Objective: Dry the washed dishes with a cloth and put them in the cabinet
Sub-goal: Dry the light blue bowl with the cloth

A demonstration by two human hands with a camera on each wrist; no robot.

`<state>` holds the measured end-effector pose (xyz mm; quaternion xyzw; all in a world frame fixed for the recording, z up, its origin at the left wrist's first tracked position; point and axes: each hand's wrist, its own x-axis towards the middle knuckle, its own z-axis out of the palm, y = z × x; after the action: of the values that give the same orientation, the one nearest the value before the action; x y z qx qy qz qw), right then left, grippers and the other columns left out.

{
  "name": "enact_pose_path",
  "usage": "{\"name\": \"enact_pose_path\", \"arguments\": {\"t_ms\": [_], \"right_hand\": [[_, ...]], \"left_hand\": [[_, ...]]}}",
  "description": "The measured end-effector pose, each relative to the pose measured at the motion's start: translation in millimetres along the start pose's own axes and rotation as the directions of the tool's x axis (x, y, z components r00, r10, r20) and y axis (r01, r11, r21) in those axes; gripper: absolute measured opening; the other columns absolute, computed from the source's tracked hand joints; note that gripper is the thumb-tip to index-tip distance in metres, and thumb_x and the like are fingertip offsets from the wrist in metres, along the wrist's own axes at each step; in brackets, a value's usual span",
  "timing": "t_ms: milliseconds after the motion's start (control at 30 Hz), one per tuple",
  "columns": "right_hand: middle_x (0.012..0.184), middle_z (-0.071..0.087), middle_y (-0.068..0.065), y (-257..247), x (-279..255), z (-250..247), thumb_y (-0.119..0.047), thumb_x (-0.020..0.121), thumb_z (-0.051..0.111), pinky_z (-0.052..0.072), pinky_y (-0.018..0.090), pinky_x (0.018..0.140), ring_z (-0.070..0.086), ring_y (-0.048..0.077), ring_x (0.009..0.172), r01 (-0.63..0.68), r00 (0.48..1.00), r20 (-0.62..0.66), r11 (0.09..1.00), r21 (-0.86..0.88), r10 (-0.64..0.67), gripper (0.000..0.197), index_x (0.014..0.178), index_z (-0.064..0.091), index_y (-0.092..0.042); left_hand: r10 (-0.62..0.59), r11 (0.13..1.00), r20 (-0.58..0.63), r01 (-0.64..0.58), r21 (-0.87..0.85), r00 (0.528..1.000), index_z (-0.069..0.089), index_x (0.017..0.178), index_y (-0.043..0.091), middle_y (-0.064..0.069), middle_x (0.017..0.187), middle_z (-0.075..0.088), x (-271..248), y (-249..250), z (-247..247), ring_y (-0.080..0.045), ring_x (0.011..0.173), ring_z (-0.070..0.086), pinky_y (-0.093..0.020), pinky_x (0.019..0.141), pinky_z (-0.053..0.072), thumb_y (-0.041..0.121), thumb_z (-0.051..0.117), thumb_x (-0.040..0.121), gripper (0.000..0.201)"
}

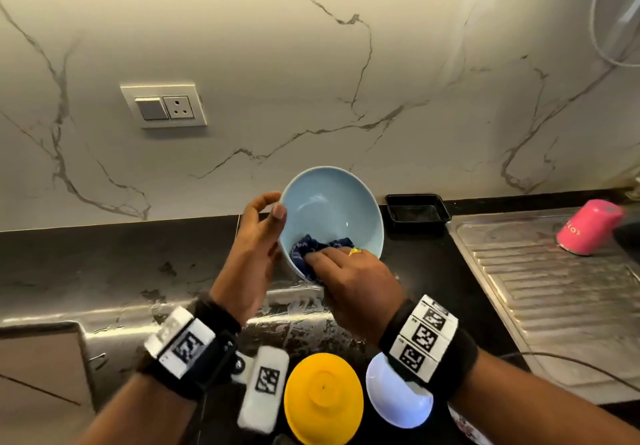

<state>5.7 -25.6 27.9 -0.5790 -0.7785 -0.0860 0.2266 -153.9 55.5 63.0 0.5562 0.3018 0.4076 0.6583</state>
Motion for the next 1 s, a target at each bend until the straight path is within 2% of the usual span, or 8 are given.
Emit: {"name": "enact_pose_path", "arguments": {"t_ms": [100, 233, 300, 433, 567, 700, 833, 1000], "right_hand": [[0.106, 0.068, 0.006, -22, 19, 6, -0.012, 0.082, 0.051, 0.052, 0.042, 0.071, 0.064, 0.033, 0.089, -0.031, 0.998, -0.045, 0.999, 0.044, 0.033, 0.035, 0.116, 0.061, -0.014], [0.124, 0.064, 0.009, -38, 29, 17, -0.003, 0.082, 0.063, 0.054, 0.046, 0.082, 0.063, 0.035, 0.105, 0.043, 0.998, 0.042, 0.987, 0.155, -0.050, 0.054, 0.134, 0.052, -0.011], [0.129, 0.064, 0.008, -22, 29, 11, -0.002, 0.076, 0.070, 0.056, 0.045, 0.085, 0.065, 0.033, 0.109, 0.182, 0.972, 0.134, 0.979, 0.089, -0.193, 0.063, 0.135, 0.052, -0.013], [0.123, 0.065, 0.003, 15, 35, -8, -0.016, 0.089, 0.049, 0.044, 0.044, 0.103, 0.059, 0.027, 0.117, 0.365, 0.918, 0.222, 0.918, -0.156, -0.328, 0.032, 0.117, 0.063, -0.022], [0.123, 0.066, 0.002, -1, 32, -5, 0.000, 0.075, 0.067, 0.050, 0.045, 0.097, 0.061, 0.028, 0.113, 0.146, 0.967, 0.193, 0.981, 0.126, -0.169, 0.052, 0.123, 0.066, -0.021], [0.136, 0.057, 0.000, -46, 29, 11, 0.010, 0.067, 0.068, 0.050, 0.038, 0.101, 0.055, 0.023, 0.122, -0.135, 0.966, 0.256, 0.802, 0.581, -0.023, 0.080, 0.139, 0.052, -0.018], [0.130, 0.063, -0.003, -13, 29, 10, -0.001, 0.067, 0.072, 0.053, 0.041, 0.095, 0.063, 0.025, 0.114, 0.210, 0.939, 0.248, 0.969, 0.129, -0.236, 0.070, 0.132, 0.060, -0.025], [0.123, 0.062, -0.001, 30, 27, 1, -0.014, 0.081, 0.054, 0.025, 0.052, 0.119, 0.057, 0.025, 0.120, 0.389, 0.893, 0.327, 0.896, -0.213, -0.310, 0.046, 0.126, 0.059, -0.025]], "left_hand": [[0.130, 0.984, -0.123, -0.143, -0.103, 0.984, 0.038, 0.150, 0.037, -0.005, 0.141, 0.058, -14, -16, 17, -0.032, 0.125, 0.062, -0.057, 0.093, 0.055, 0.052, 0.052, 0.099, 0.055], [0.214, 0.972, -0.312, -0.234, -0.025, 0.926, 0.051, 0.142, 0.028, -0.011, 0.134, 0.061, -10, -8, 5, -0.033, 0.121, 0.063, -0.060, 0.098, 0.053, 0.044, 0.047, 0.101, 0.045], [0.237, 0.972, -0.302, -0.224, 0.077, 0.923, 0.057, 0.136, 0.026, -0.009, 0.130, 0.064, -8, 0, -14, -0.030, 0.120, 0.063, -0.059, 0.100, 0.052, 0.043, 0.046, 0.101, 0.041], [0.232, 0.960, -0.226, -0.185, 0.211, 0.946, 0.062, 0.132, 0.033, -0.003, 0.129, 0.067, -6, 8, -40, -0.028, 0.123, 0.060, -0.060, 0.108, 0.044, 0.053, 0.049, 0.096, 0.043], [0.272, 0.949, -0.245, -0.216, 0.230, 0.931, 0.063, 0.131, 0.026, -0.003, 0.125, 0.069, -6, 6, -29, -0.027, 0.118, 0.064, -0.056, 0.103, 0.050, 0.048, 0.048, 0.101, 0.040], [0.272, 0.953, -0.290, -0.216, 0.210, 0.917, 0.064, 0.127, 0.020, -0.007, 0.118, 0.070, -7, 2, -23, -0.026, 0.108, 0.069, -0.047, 0.091, 0.059, 0.043, 0.046, 0.100, 0.040], [0.222, 0.955, -0.233, -0.163, 0.249, 0.947, 0.062, 0.131, 0.015, -0.001, 0.113, 0.071, -6, 1, -41, -0.017, 0.104, 0.067, -0.027, 0.083, 0.056, 0.044, 0.045, 0.097, 0.048], [0.207, 0.941, -0.193, -0.142, 0.306, 0.959, 0.062, 0.134, 0.022, -0.001, 0.116, 0.071, -2, -3, -44, -0.018, 0.106, 0.066, -0.033, 0.089, 0.054, 0.047, 0.045, 0.102, 0.044]]}}
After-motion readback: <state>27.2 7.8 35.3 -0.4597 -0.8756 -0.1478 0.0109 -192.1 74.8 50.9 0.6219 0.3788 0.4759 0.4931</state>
